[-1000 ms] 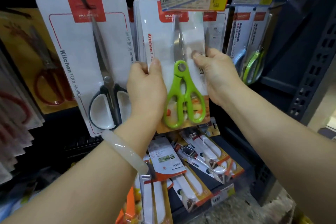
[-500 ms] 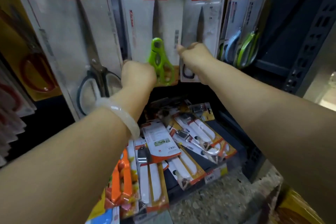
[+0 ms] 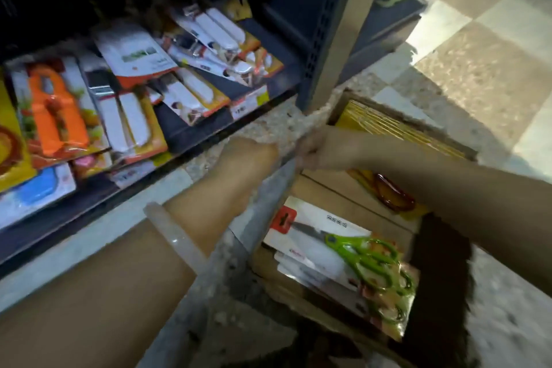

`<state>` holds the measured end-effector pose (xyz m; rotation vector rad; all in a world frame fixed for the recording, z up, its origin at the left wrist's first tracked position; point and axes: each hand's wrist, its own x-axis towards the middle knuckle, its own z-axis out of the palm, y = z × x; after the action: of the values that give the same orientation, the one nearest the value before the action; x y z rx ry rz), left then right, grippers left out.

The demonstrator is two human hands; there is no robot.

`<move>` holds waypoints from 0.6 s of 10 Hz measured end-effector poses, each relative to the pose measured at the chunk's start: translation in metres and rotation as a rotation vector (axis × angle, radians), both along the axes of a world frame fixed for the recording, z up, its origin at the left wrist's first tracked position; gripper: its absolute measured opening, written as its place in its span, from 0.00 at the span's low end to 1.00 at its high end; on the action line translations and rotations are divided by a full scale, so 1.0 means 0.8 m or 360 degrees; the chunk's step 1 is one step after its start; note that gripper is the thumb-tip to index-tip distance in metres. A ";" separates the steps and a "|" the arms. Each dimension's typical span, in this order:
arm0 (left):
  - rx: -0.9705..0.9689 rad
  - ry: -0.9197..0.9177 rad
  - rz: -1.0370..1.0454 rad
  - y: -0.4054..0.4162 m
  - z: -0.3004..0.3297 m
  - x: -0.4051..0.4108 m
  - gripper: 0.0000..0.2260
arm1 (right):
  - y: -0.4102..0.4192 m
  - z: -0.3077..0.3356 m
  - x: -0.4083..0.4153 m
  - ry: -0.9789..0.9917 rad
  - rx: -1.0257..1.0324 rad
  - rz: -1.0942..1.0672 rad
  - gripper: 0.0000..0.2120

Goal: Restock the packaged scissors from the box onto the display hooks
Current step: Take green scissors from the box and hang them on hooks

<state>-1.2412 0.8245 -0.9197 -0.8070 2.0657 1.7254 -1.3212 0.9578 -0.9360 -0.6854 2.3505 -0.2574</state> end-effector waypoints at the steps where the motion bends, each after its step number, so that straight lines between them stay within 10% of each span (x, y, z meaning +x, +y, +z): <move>1: -0.0004 -0.0054 -0.0176 0.023 -0.019 0.016 0.14 | 0.043 -0.031 0.034 -0.0170 0.0243 -0.0231 0.12; 6: 0.0146 -0.0060 -0.0025 0.043 -0.038 0.030 0.07 | 0.106 -0.152 0.057 -0.0124 0.0169 -0.0598 0.15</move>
<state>-1.2169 0.8586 -0.9499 -0.7876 1.9480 1.7686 -1.2754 1.0428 -1.0575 -0.1753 2.3844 -0.3137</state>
